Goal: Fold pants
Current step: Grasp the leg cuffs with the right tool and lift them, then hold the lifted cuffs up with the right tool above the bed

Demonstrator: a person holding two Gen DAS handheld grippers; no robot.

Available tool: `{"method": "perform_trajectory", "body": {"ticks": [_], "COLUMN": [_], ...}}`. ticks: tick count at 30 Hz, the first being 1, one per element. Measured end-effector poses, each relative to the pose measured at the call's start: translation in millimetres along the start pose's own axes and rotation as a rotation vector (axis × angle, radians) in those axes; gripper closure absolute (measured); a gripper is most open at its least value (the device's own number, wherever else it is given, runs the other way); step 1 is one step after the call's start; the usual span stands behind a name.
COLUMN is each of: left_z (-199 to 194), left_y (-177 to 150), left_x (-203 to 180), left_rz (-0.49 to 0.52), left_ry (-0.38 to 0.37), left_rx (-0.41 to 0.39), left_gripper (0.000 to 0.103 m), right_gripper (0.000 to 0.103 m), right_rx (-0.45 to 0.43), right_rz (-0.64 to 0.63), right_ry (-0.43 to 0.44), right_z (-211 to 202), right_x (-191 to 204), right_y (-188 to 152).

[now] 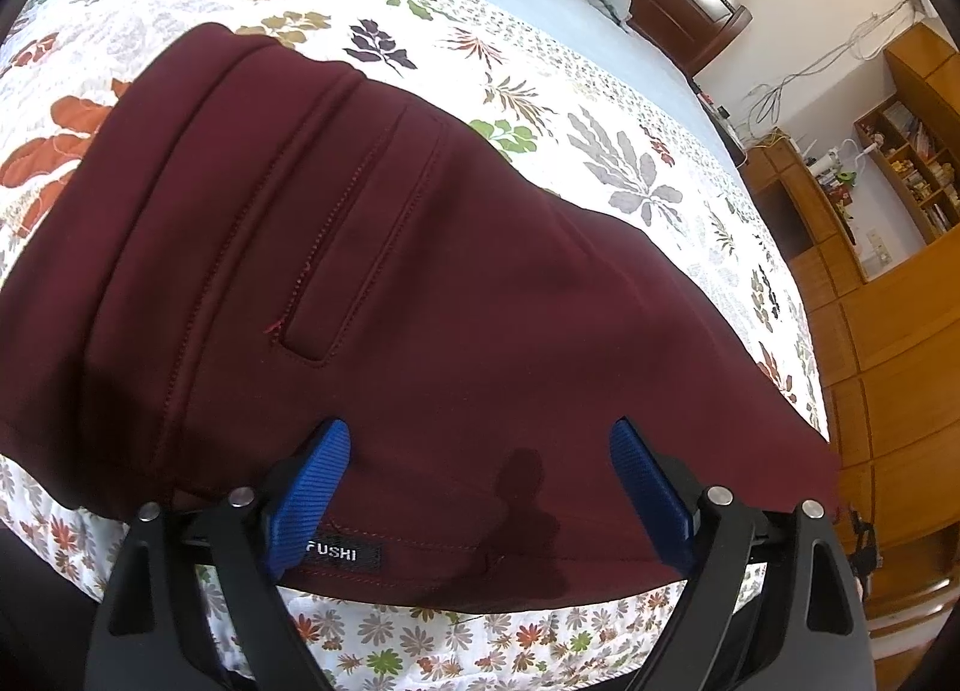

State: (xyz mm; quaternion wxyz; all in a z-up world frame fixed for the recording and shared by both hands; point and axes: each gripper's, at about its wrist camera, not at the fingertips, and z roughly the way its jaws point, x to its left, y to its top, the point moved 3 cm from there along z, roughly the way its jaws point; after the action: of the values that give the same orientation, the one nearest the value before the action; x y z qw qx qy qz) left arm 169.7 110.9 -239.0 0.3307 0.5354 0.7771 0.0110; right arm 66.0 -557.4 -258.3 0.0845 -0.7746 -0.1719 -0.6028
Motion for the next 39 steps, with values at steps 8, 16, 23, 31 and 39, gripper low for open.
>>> {"method": "perform_trajectory", "body": {"ticks": [8,16,23,31,39], "left_z": [3.2,2.5,0.6,-3.0,-6.3], "left_y": [2.0,4.1,4.3,2.9,-0.2], "left_x": [-2.9,-0.8,3.5,5.5,7.3], "left_rz": [0.007,-0.004,-0.011,-0.017,0.012], "left_ry": [0.013,0.004,-0.016,-0.042,-0.074], "left_rx": [0.002,0.002,0.001,-0.005,-0.006], "left_gripper": [0.011,0.011,0.011,0.011,0.011], "right_gripper": [0.064,0.083,0.086,0.087,0.088], "right_rx": [0.012,0.002,-0.027,-0.060,-0.077], "right_rz": [-0.008,-0.034,-0.167,-0.365,-0.559], "right_ry": [0.017,-0.034,-0.135,-0.236,-0.296], "right_z": [7.6,13.2,12.4,18.3,32.0], "right_x": [-12.8,-5.6,39.7,106.4,173.1], "right_y": [0.8,1.3,-8.7,-34.6,-65.9]}}
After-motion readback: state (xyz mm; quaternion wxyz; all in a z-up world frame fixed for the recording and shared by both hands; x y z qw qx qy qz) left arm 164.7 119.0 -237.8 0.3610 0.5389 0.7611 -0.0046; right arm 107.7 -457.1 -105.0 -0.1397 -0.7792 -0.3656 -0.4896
